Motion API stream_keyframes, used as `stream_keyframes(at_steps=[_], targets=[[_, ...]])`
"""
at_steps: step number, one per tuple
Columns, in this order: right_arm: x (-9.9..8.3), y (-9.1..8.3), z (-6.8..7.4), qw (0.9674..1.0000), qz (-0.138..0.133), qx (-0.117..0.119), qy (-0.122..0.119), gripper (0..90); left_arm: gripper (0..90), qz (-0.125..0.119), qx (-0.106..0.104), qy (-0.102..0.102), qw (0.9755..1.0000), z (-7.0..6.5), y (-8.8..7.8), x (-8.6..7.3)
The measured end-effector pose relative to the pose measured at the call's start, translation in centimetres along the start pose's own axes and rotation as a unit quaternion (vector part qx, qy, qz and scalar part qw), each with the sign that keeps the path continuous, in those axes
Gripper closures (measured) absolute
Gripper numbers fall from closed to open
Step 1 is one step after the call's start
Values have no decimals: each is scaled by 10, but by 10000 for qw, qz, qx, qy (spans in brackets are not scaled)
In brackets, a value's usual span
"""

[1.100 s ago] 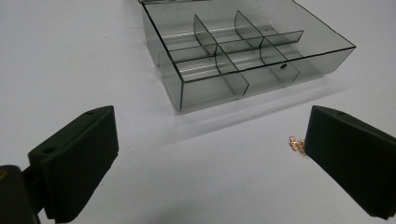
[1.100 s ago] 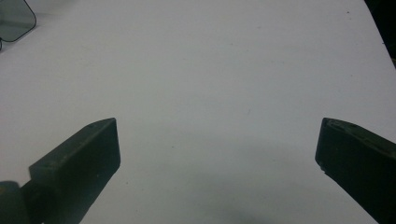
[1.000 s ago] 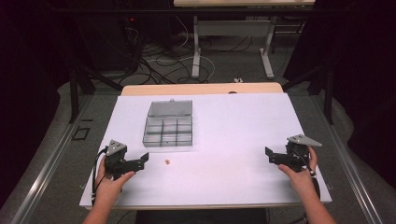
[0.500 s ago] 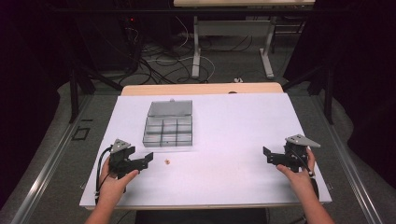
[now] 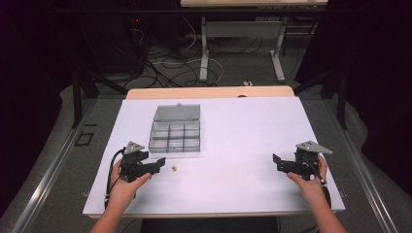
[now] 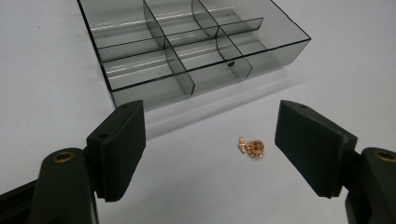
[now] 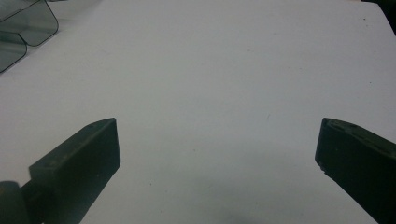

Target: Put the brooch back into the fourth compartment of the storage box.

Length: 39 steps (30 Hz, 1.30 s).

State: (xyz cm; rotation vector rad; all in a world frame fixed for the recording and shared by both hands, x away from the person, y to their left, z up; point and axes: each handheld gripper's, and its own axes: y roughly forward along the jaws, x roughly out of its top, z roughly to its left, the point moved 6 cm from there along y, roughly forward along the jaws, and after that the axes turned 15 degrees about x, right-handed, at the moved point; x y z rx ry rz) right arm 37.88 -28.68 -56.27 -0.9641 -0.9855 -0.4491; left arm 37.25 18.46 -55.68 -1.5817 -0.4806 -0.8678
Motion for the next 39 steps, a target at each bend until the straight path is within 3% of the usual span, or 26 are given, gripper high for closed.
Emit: stream_keyframes(at_steps=[8,13,14,21,28,29,34,39], targets=[[-1,0,-1,10000,5,-7,41,0,276,28,-84,-39,10000,-5,1,4],[-1,0,-1,10000,24,-9,39,0,293,117,-191,107,9997,-10,3,5],[-1,1,-1,10000,30,-16,46,0,300,139,-207,253,9994,-12,4,6],[-2,1,-1,10000,38,11,49,0,391,360,-297,409,9981,-24,8,6],[-2,2,0,10000,43,29,45,0,485,512,-297,458,9972,-31,12,7],[-2,1,0,10000,35,10,49,0,496,658,-339,431,9963,-32,13,6],[-2,1,-1,10000,69,12,48,0,532,795,-282,446,9954,-34,17,5],[-2,2,-1,10000,54,38,42,0,566,913,-265,361,9948,-34,21,3]])
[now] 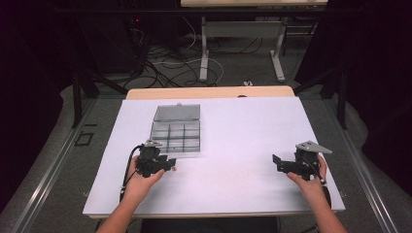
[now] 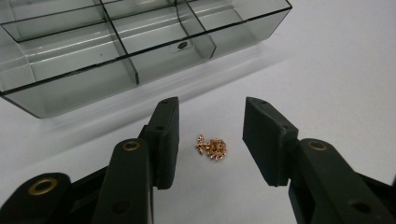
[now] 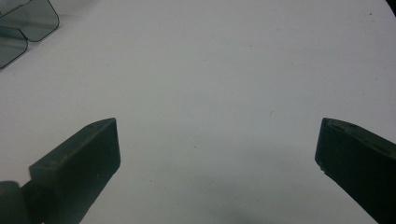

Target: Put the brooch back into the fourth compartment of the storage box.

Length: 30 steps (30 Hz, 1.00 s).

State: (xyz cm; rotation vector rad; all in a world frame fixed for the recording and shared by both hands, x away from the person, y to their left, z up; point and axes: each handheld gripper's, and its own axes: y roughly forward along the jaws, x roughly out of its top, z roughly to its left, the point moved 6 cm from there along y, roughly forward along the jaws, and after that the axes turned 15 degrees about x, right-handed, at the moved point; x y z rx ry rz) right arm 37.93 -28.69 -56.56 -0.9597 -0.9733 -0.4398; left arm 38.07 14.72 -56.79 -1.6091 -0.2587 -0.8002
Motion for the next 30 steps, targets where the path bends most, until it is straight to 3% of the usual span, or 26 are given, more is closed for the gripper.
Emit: stream_keyframes(at_steps=[13,14,21,24,27,30], targets=[[-1,1,0,10000,29,28,8,0,592,334,-86,-289,9990,-2,11,-4],[-1,1,0,10000,29,28,11,0,593,429,-119,-238,9987,-2,11,-5],[-1,1,-1,10000,39,32,-22,0,595,487,-92,-182,9986,-4,17,-5],[-1,1,-1,10000,44,30,-22,0,596,515,-45,-251,9983,-5,18,-5],[-1,1,0,10000,44,37,13,0,600,544,-119,-156,9983,-5,21,-6],[-1,1,0,10000,49,31,16,0,605,592,-95,-221,9980,-6,22,-6]])
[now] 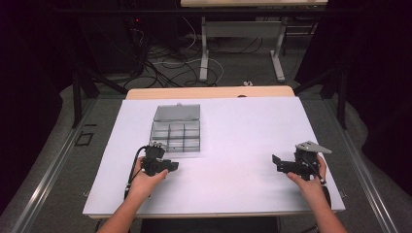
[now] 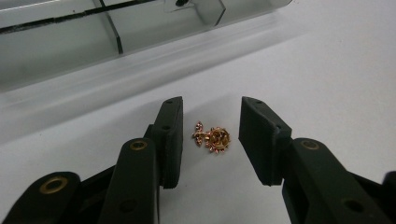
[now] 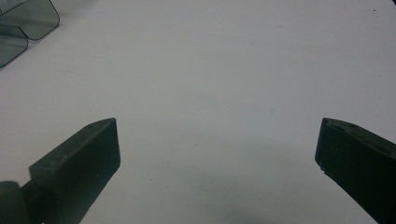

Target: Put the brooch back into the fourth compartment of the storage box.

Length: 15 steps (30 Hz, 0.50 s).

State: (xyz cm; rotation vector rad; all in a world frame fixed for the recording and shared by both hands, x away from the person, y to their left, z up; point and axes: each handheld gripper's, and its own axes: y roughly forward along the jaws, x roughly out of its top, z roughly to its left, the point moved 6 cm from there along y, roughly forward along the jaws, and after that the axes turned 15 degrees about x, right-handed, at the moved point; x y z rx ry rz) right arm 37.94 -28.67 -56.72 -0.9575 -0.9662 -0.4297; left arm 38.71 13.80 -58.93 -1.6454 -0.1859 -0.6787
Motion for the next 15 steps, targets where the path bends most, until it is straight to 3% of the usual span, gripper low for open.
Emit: stream_keyframes(at_steps=[1,15], targets=[[0,0,0,10000,-6,6,-5,0,608,13,-16,89,10000,1,0,0],[0,0,0,10000,15,0,-25,0,633,2,0,132,9999,-2,3,0]])
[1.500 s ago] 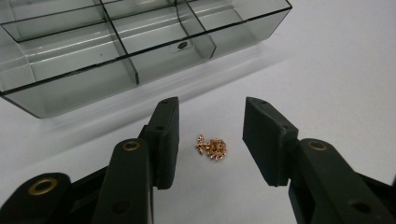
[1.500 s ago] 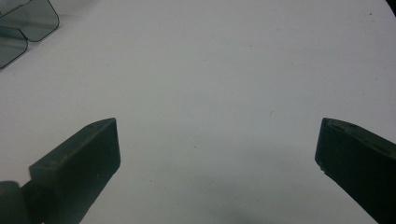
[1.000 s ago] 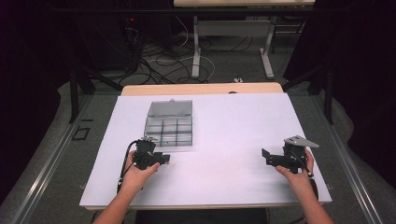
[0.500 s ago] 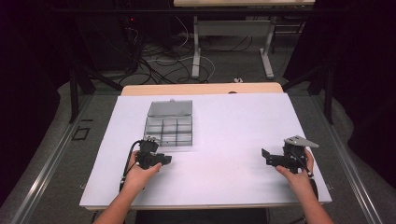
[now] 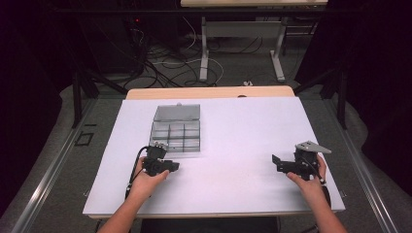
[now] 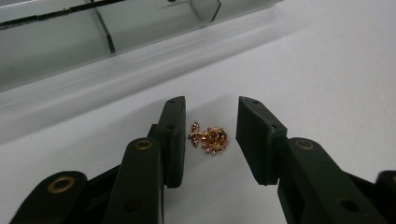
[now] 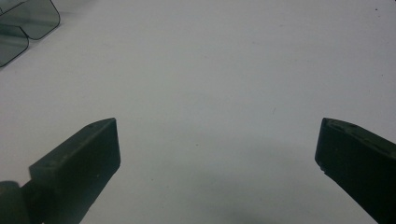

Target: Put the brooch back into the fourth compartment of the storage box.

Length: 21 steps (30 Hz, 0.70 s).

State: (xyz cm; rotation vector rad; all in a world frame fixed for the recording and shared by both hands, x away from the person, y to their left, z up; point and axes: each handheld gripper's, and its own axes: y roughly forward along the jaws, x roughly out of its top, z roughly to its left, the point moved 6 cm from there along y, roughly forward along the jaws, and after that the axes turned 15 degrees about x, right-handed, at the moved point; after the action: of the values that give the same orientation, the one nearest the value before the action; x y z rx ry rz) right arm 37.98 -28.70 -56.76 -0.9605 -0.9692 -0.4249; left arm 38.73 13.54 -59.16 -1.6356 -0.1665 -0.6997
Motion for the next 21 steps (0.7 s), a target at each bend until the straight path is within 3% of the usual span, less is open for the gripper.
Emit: stream_keyframes(at_steps=[21], targets=[[-1,1,0,10000,7,31,39,0,707,6,147,172,9997,-1,0,-1]])
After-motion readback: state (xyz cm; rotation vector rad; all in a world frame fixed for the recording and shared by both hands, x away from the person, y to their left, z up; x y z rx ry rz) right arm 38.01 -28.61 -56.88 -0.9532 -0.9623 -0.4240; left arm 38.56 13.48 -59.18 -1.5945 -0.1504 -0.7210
